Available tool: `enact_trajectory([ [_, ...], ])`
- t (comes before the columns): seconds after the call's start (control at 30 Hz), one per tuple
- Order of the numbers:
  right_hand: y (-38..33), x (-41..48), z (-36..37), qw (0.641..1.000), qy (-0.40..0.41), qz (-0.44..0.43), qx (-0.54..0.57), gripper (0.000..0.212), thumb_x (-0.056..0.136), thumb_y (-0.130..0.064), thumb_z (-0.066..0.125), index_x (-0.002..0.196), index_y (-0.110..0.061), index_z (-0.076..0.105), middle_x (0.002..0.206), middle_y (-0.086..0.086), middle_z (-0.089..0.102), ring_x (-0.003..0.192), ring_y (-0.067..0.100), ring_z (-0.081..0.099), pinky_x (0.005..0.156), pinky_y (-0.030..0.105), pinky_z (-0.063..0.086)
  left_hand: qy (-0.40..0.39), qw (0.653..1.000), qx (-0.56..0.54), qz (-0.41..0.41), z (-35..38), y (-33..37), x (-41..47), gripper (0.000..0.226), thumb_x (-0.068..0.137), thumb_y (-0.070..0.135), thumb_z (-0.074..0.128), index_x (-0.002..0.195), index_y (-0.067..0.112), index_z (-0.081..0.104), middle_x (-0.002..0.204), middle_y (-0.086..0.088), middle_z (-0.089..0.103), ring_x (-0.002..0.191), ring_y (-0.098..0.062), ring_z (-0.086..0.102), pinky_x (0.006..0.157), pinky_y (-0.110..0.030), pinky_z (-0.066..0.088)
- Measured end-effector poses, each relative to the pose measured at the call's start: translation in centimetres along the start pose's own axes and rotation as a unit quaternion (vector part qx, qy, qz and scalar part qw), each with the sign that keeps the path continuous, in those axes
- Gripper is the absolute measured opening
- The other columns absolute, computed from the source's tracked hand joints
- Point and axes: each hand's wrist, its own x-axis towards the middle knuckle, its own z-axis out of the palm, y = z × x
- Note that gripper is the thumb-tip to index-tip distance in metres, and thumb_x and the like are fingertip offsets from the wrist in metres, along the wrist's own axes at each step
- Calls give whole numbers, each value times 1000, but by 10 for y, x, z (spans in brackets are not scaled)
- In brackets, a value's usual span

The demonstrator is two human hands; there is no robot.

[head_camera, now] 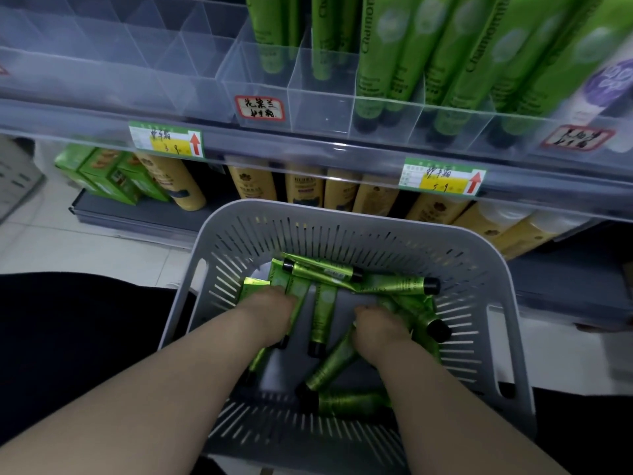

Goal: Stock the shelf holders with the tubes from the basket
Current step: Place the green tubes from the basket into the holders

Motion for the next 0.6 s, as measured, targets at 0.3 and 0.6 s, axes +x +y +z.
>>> enact_trajectory([
  [0.3,-4,6,6,1000,-11,19,13,40,91,-17,53,128,-8,46,131,14,50,120,28,49,97,32,40,-38,991,-117,-52,19,26,13,41,90,18,54,126,2,43,123,-17,56,112,-32,55,88,-35,45],
  [0.6,2,12,14,997,-13,42,64,38,90,-21,54,125,-8,53,129,14,53,117,27,53,93,28,44,24,895,-414,-161,31,37,23,78,87,33,61,143,4,15,133,-14,50,120,-31,50,97,-32,40],
])
